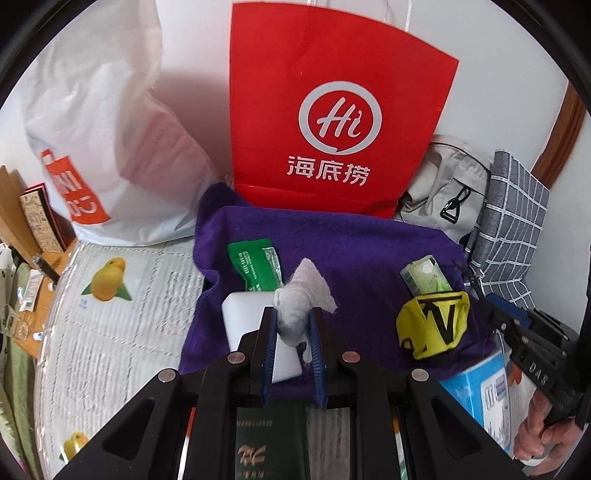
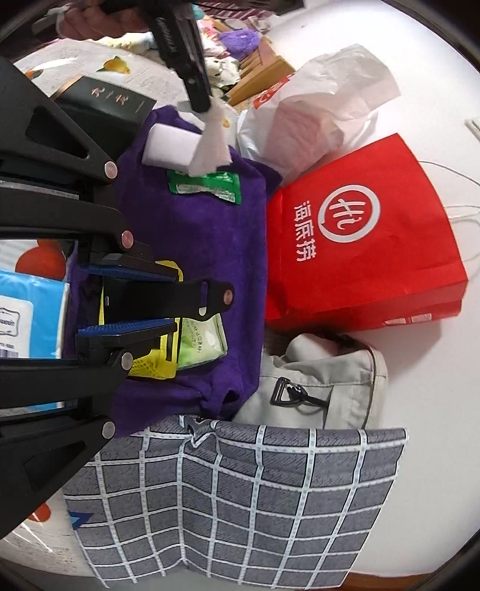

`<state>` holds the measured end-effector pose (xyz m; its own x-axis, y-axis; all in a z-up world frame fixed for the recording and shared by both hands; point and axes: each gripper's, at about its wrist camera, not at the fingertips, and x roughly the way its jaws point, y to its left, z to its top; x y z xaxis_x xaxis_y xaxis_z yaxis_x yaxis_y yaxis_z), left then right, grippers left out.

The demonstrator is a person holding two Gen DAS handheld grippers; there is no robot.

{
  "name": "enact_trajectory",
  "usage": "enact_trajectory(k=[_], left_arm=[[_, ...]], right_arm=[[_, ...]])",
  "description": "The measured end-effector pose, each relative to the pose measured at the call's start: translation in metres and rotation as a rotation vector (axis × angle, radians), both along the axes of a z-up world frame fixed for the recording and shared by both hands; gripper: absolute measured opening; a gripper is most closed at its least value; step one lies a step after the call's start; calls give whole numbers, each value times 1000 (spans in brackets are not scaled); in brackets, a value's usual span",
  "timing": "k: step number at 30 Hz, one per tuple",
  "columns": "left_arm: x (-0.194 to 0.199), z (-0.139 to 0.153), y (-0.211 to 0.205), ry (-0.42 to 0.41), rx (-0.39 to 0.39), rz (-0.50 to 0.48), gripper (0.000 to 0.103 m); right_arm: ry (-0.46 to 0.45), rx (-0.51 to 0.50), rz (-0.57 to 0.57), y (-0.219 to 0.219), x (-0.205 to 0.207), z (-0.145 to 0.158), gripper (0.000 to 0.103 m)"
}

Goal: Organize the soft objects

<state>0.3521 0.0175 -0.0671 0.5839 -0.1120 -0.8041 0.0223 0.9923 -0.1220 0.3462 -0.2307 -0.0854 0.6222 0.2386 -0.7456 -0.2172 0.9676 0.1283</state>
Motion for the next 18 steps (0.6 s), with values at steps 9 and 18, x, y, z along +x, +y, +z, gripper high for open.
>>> enact_trajectory(k=[9, 18], left_arm=[[32, -21, 1, 38, -48, -5, 17], [49, -46, -1, 87, -59, -16, 17]], right_arm=[[69, -3, 33, 4, 17, -25, 21], [84, -16, 42, 10, 28, -33, 22]])
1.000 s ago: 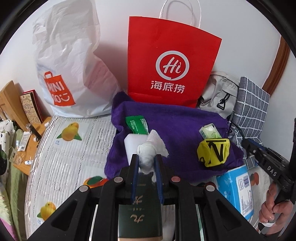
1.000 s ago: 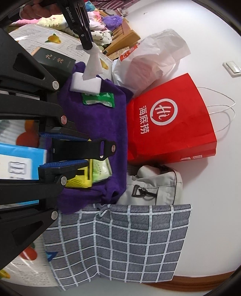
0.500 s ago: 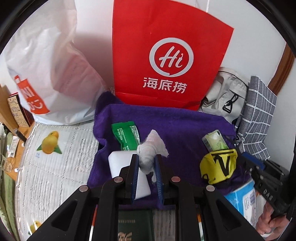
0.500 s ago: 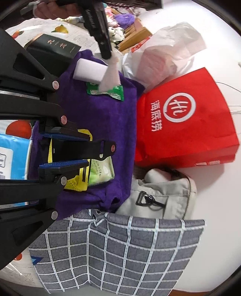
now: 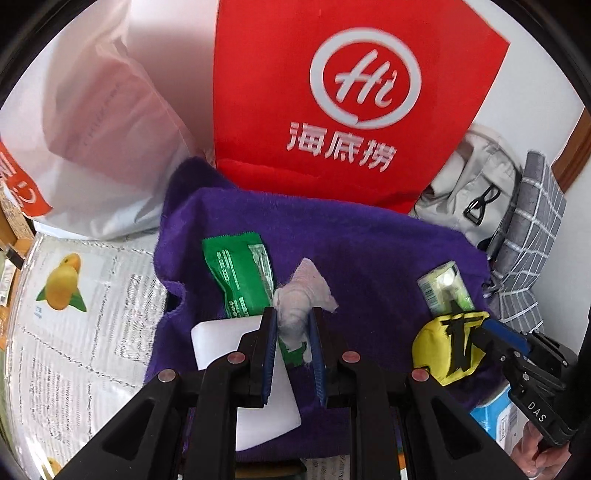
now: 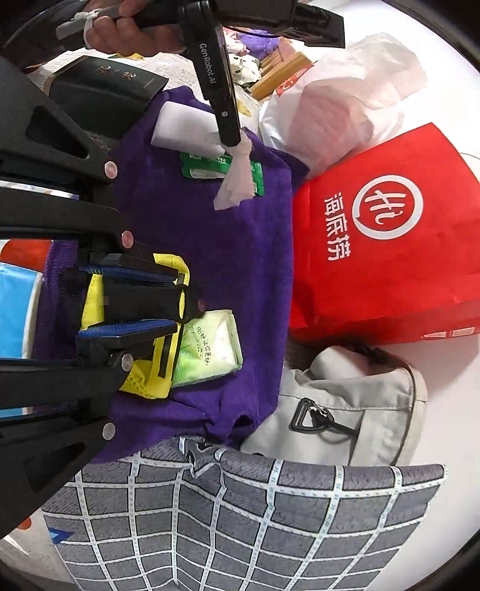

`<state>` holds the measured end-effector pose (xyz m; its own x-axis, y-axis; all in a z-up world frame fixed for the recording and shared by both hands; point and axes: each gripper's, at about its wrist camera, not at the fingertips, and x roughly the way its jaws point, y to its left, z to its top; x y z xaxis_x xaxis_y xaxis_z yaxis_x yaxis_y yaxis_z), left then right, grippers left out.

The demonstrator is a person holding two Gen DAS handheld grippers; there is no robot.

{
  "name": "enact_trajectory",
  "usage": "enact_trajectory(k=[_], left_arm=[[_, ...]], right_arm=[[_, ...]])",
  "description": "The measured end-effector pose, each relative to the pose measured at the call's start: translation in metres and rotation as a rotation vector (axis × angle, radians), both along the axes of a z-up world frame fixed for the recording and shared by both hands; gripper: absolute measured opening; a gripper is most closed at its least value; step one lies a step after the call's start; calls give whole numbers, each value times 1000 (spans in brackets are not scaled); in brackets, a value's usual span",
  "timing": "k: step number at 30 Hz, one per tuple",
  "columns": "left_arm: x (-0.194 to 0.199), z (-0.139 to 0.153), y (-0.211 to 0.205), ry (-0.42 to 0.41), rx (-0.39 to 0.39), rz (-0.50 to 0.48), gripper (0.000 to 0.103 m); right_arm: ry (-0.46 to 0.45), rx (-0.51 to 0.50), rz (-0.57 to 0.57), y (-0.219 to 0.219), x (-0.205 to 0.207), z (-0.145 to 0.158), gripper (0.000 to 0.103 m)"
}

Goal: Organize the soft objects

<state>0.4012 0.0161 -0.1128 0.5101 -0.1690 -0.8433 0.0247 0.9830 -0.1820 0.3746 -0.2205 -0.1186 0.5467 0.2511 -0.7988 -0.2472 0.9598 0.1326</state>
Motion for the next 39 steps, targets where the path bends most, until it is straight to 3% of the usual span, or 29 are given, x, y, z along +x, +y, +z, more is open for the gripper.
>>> enact_trajectory(k=[9, 11, 13, 15, 20, 25, 39], left_arm=[[2, -2, 2, 8, 9, 1, 21], [1, -2, 2, 12, 13, 0, 28], [-3, 2, 4, 8, 27, 9, 47], [-10, 9, 6, -13, 39, 14, 56], [-27, 23, 7, -28, 66, 11, 56], [-53, 36, 14, -46, 69, 23, 56], [-153, 71, 18, -115, 98, 34, 56]], right_arm=[[5, 18, -11, -8, 2, 2, 22], [0, 20, -13, -9, 0, 5, 26], [-9, 19, -12, -10, -2, 9, 29], [-23, 25, -12, -11, -7, 15, 35], [-60, 62, -24, -11, -24, 30, 44], [-64, 67, -21, -5, -47, 39, 44], [-111, 46, -60, -2, -154, 59, 55]])
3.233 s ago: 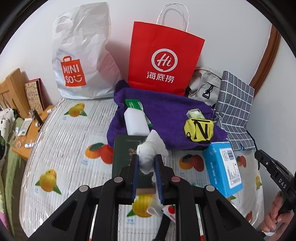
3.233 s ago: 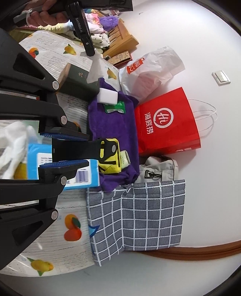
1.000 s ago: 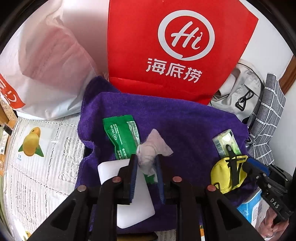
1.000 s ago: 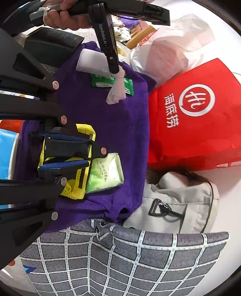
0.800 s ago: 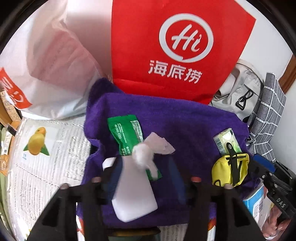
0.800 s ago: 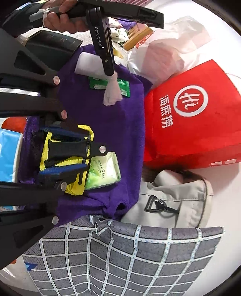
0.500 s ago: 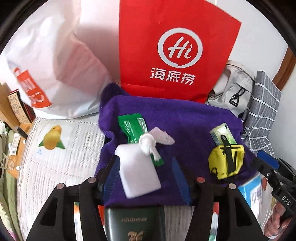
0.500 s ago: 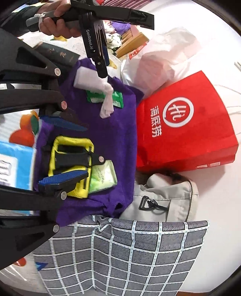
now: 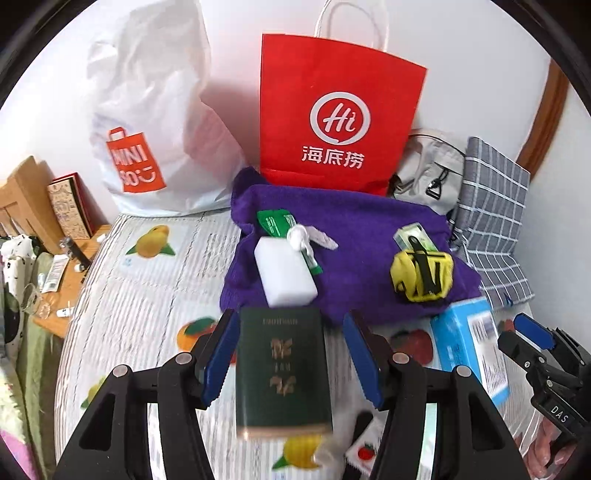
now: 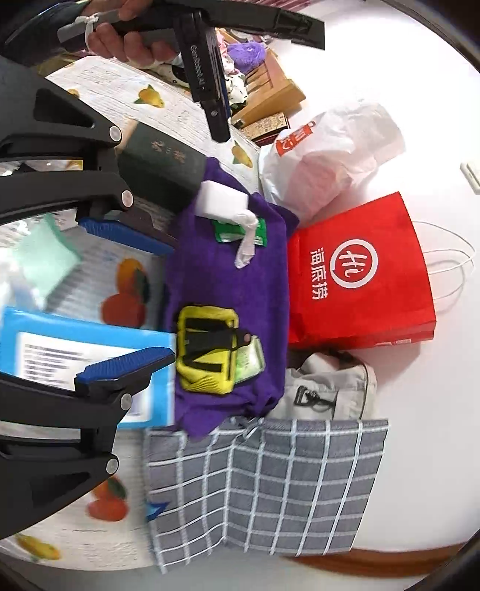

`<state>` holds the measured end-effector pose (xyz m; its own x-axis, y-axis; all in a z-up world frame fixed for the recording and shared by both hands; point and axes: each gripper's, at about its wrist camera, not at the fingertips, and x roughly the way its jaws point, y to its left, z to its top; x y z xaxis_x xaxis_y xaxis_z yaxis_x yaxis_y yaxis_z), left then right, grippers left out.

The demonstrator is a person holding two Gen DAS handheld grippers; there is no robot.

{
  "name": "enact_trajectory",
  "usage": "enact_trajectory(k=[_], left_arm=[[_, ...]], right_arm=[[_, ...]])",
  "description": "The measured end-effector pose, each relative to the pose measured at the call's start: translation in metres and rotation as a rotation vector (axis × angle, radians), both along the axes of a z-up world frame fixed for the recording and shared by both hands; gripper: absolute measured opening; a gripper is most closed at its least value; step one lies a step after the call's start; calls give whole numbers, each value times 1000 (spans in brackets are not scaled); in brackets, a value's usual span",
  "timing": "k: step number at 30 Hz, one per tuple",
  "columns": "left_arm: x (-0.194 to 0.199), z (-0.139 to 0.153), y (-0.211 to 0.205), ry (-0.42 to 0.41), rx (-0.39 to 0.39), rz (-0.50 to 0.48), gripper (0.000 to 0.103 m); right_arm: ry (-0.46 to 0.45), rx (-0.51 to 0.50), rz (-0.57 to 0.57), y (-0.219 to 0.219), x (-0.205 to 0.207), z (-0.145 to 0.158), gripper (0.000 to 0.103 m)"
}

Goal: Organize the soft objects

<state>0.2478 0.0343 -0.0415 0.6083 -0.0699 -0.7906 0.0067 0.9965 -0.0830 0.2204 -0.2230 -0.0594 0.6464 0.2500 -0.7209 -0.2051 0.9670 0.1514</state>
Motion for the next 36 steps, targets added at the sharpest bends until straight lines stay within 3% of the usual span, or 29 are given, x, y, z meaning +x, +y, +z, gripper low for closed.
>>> enact_trajectory(k=[5, 14, 17, 28, 36], left_arm=[[-38, 0, -1, -26, -7, 4, 56], [-87, -16, -7, -4, -1, -6, 56], [-94, -27, -7, 18, -9, 1, 56], [-102, -59, -5, 64, -12, -15, 56], [-95, -76, -1, 102, -28, -12, 56]], right_arm=[[12, -16, -42, -10, -37, -7, 57], [70, -1, -71, -26, -91, -40, 58], [94, -4, -67, -24, -101, -55, 67], [192, -51, -18, 2, -99, -115, 72], [120, -169, -41, 20, -92, -125, 76]])
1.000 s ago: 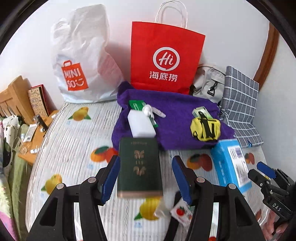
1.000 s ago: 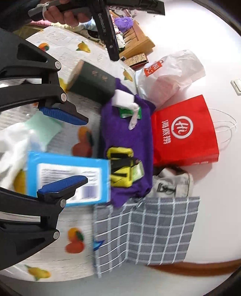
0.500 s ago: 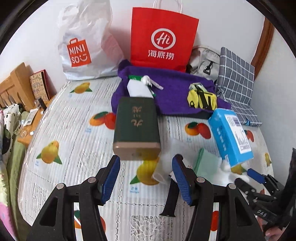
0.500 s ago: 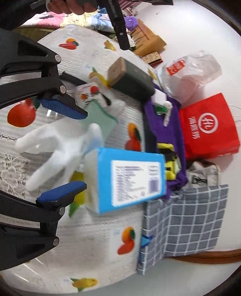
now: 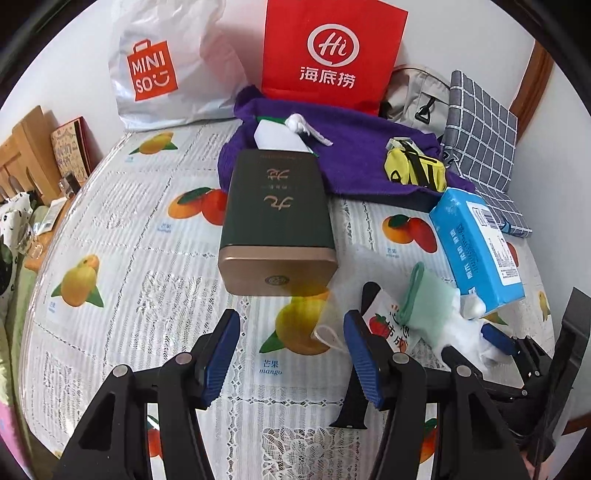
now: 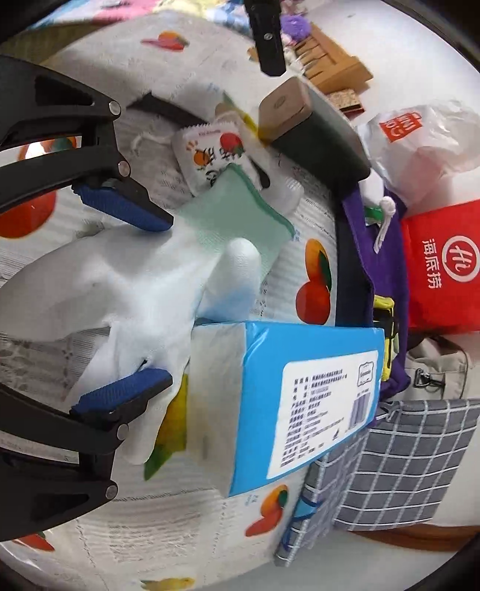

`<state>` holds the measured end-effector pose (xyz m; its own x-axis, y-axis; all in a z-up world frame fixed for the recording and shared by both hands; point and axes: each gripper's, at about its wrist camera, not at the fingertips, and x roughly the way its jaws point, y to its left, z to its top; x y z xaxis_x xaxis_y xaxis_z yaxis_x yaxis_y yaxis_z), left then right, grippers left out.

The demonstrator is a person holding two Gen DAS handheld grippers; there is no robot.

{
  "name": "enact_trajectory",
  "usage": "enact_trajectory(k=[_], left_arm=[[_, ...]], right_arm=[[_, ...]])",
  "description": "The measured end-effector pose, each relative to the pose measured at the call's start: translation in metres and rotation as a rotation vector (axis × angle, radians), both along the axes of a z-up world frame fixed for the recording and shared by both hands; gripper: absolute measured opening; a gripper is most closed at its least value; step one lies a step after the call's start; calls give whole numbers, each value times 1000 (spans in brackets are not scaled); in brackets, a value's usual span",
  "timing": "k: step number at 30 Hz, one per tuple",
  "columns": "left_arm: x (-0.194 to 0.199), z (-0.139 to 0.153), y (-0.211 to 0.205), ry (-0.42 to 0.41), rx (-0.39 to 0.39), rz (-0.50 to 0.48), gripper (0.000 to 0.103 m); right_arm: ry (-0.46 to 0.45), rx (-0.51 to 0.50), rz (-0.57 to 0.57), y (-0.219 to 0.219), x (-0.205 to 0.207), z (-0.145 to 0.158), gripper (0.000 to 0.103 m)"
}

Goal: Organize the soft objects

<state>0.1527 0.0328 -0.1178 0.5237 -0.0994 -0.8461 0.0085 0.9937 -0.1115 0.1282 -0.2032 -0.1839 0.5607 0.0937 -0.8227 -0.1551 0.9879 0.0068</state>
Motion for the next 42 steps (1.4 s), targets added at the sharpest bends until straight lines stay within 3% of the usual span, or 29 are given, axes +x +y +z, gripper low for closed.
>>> enact_trajectory(k=[1, 2, 3, 4, 5, 6, 10, 16, 22, 27, 36, 38, 39, 42], left_arm=[[0, -1, 1, 1, -2, 0, 56], [0, -2, 1, 4, -4, 1, 56], [-1, -4, 2, 8, -6, -1, 56], [-1, -5, 2, 13, -9, -3, 56], [-2, -5, 2, 16, -11, -4, 56], [-3, -6, 3, 19, -12, -2, 56], [-9, -3, 6, 14, -14, -3, 56], [-24, 0, 8, 9, -14, 3, 56], [-35, -8, -3, 28, 3, -11, 56], [-38, -27, -24, 60, 0, -41, 56], [-32, -54, -65, 75, 87, -106, 55], [-32, -55, -70, 49, 136, -118, 40], [-31, -54, -69, 44, 133, -119, 21], [-28, -52, -55, 63, 86, -114, 20]], right_arm=[[-10, 3, 3, 1, -1, 0, 74], [-21, 7, 8, 2, -1, 0, 64], [-30, 7, 19, 3, -2, 2, 48], [-32, 7, 33, 5, -3, 3, 37], [-25, 14, 47, 6, -3, 4, 16], [-18, 18, 53, 7, -3, 6, 12], [-32, 60, 73, 8, -10, 19, 11], [-145, 168, 86, 1, -32, 65, 11], [-199, 152, 61, -19, -55, 88, 11], [-176, 137, 50, -40, -70, 78, 11], [-62, 150, 34, -68, -82, 28, 11], [-47, 145, 24, -69, -79, 21, 11], [-41, 142, 19, -70, -76, 17, 11], [-25, 152, 16, -71, -71, 11, 11]])
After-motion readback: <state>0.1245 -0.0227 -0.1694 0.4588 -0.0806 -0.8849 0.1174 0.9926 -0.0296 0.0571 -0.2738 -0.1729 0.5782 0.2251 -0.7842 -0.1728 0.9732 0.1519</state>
